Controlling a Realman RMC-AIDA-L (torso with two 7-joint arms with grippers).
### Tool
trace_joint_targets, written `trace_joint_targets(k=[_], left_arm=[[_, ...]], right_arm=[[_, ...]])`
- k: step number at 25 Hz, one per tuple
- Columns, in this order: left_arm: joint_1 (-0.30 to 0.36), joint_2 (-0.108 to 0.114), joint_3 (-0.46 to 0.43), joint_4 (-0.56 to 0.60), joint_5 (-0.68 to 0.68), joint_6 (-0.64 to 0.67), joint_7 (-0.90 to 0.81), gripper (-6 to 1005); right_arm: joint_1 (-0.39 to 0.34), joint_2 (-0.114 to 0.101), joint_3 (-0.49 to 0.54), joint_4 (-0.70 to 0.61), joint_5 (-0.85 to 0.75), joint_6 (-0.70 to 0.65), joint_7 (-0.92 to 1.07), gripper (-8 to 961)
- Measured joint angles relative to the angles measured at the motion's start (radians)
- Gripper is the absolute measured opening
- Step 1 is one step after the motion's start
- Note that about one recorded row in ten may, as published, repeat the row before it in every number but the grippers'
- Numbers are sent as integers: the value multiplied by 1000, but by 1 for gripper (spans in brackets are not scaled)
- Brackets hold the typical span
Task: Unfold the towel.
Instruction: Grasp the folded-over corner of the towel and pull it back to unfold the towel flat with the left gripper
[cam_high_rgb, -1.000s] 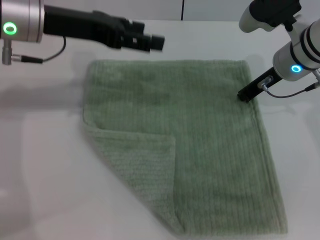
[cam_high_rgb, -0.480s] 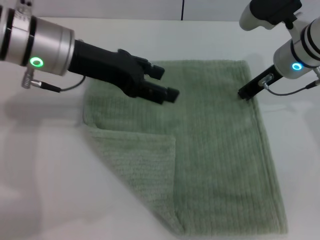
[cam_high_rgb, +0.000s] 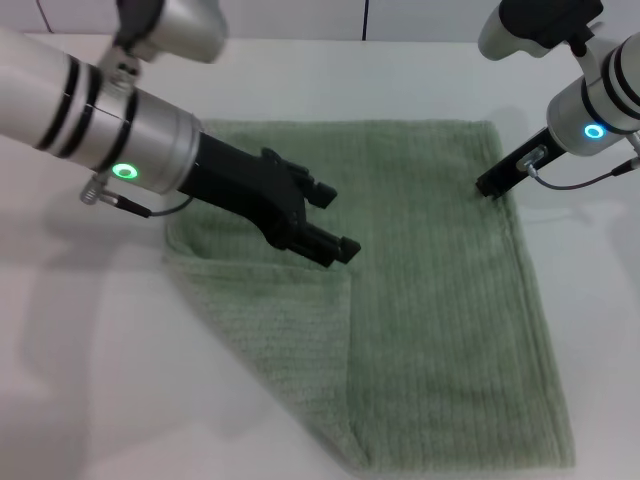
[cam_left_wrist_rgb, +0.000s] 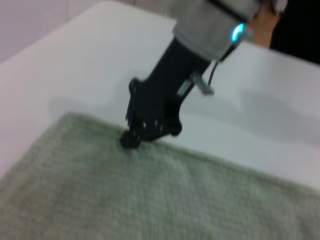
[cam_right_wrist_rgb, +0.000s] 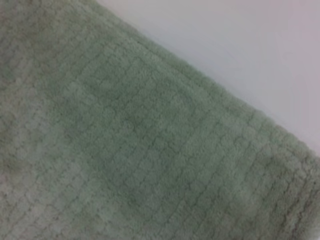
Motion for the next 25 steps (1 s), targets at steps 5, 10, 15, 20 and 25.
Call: trace_joint_targets(k=[5, 10, 15, 20, 25], left_arm=[[-19, -3, 51, -41, 33, -61, -15, 796], [-51, -5, 47, -99, 68, -81, -36, 763], [-61, -7, 51, -124, 82, -91, -34, 736], [-63, -12, 63, -133, 65, -93, -30, 720], [-67, -14, 112, -152, 21, -122, -29, 720]], right_arm=[[1, 0, 0, 0, 0, 1, 0, 0], [3, 0, 0, 0, -1, 2, 0, 0], [5, 0, 0, 2, -2, 1, 0, 0], [8, 0, 0, 8, -2, -5, 0, 0], [9, 0, -2, 8, -2, -6, 0, 0]])
